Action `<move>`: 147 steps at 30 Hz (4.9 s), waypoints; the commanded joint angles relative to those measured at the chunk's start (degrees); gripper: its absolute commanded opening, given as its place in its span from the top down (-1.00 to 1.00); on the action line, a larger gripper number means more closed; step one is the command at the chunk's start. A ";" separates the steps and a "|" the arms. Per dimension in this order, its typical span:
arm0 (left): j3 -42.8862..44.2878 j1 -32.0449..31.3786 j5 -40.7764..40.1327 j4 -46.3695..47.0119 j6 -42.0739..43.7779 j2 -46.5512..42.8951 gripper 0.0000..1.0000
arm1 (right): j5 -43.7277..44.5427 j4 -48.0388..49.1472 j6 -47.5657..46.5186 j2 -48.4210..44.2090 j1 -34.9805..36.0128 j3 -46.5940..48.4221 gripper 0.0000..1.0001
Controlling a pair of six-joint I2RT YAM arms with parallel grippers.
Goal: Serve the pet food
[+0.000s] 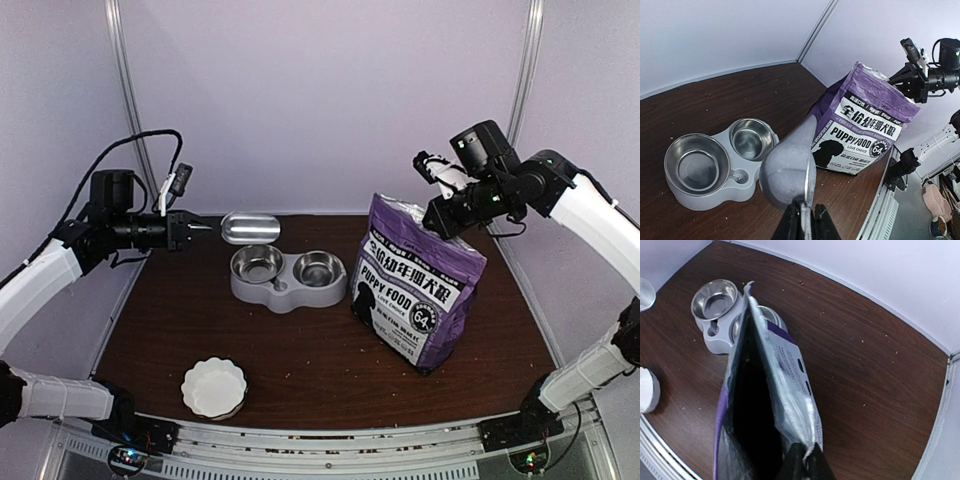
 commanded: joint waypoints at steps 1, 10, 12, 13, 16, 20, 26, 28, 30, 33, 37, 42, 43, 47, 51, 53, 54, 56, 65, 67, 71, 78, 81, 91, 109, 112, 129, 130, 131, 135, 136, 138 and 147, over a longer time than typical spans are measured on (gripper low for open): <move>-1.07 0.97 0.12 3.03 0.99 -0.01 1.00 | 1.19 -0.71 0.92 1.01 -2.68 1.13 1.00; -1.74 2.05 0.31 3.48 0.84 -1.36 1.00 | 7.56 -0.53 3.12 -1.34 -16.72 8.57 1.00; -1.97 2.24 0.26 3.18 1.09 -1.82 1.00 | 8.94 -0.51 2.99 -2.13 -16.84 12.23 1.00; -2.12 2.38 0.22 3.11 1.13 -1.95 1.00 | 8.80 -0.23 3.06 -2.46 -16.75 13.67 1.00; -3.00 2.53 0.13 3.43 1.10 -2.58 1.00 | 4.99 2.24 4.68 -3.85 -16.29 12.77 1.00; -5.20 2.57 0.17 5.49 -0.06 -2.98 1.00 | -0.79 9.86 7.34 -4.95 -11.71 -0.55 1.00; -8.51 2.59 1.20 7.98 -1.05 -2.99 1.00 | -8.56 29.12 16.50 -3.02 -0.38 -25.70 1.00; -9.49 2.20 0.54 7.48 -0.30 -3.50 1.00 | -9.85 33.51 18.59 -1.46 3.20 -28.88 1.00; -9.92 0.53 -1.75 5.66 0.84 -4.41 1.00 | -10.19 37.11 20.83 -0.14 6.04 -30.30 1.00; -10.75 -4.18 -4.99 5.15 0.57 -5.26 1.00 | -11.05 42.92 23.81 0.79 8.96 -32.65 1.00; -10.71 -14.90 -12.19 5.94 -0.75 -4.87 1.00 | -9.79 46.15 26.13 1.56 12.39 -33.29 1.00; -12.71 -23.09 -13.30 15.14 -7.50 -2.27 1.00 | -9.15 49.23 28.50 2.03 15.22 -34.13 1.00; -13.05 -23.96 -13.66 16.55 -8.70 -1.73 1.00 | -8.94 49.20 28.51 2.29 15.59 -34.03 1.00; -14.17 -26.22 -14.01 22.13 -11.54 1.22 1.00 | -8.40 48.79 28.47 3.15 16.87 -33.27 1.00; -12.73 -27.99 -14.78 22.27 -12.27 5.80 1.00 | -6.09 47.91 27.91 2.95 18.26 -32.07 1.00; -11.91 -29.30 -15.47 23.18 -12.47 7.78 1.00 | -4.90 47.49 27.32 2.73 19.02 -31.54 1.00; -10.96 -30.13 -16.13 23.06 -12.48 8.91 1.00 | -3.95 47.14 27.02 2.58 19.39 -31.36 1.00; -9.42 -31.14 -17.49 21.95 -12.44 11.10 1.00 | -1.71 46.00 26.53 2.10 20.11 -30.92 1.00; -1.56 -36.23 -27.85 20.62 -11.45 20.45 1.00 | 2.40 44.38 24.41 0.56 22.60 -28.61 1.00; 0.74 -37.62 -30.83 19.82 -10.81 23.09 1.00 | 3.40 43.98 24.10 0.17 22.75 -28.30 1.00; 3.27 -39.20 -34.73 15.82 -10.42 27.17 1.00 | 8.33 41.05 21.88 -1.64 22.98 -26.95 1.00; 2.55 -41.41 -45.27 4.41 -8.75 28.78 1.00 | 15.45 35.89 17.12 -4.02 23.46 -22.57 1.00; 2.40 -42.07 -47.56 2.87 -9.41 28.80 1.00 | 15.46 37.33 17.22 -3.04 24.13 -22.95 1.00; 3.35 -42.48 -52.04 9.75 -14.46 29.11 1.00 | 15.45 36.81 20.75 0.05 25.76 -22.77 0.54; -2.81 -40.54 -47.64 12.13 -30.00 28.58 1.00 | 10.84 29.99 26.49 -14.11 -0.74 -41.63 -0.76; -3.09 -40.06 -46.75 14.10 -30.82 29.66 1.00 | 4.73 32.75 26.83 -14.13 -5.43 -45.10 -0.77; 1.28 -38.97 -44.01 20.80 -29.81 41.52 1.00 | -18.60 46.47 31.53 -7.65 -10.61 -57.42 -0.08; 2.03 -38.95 -44.04 20.94 -29.80 42.36 1.00 | -19.28 46.87 31.86 -7.73 -10.51 -57.85 -0.03; 2.85 -38.97 -43.81 21.06 -29.73 43.30 1.00 | -20.06 47.25 32.16 -7.86 -10.43 -58.20 0.01; 5.81 -39.04 -41.32 22.58 -29.38 46.55 1.00 | -22.25 48.37 33.38 -8.26 -9.66 -58.96 0.11; 6.43 -39.04 -40.60 23.26 -29.25 47.25 1.00 | -22.75 48.71 33.61 -8.22 -9.31 -59.09 0.13; 7.80 -39.03 -39.15 24.55 -28.40 48.31 1.00 | -23.71 49.37 34.22 -8.05 -8.71 -59.28 0.15; 13.92 -39.12 -30.16 32.23 -27.32 54.36 1.00 | -25.73 52.67 36.15 -7.17 -6.76 -59.05 0.21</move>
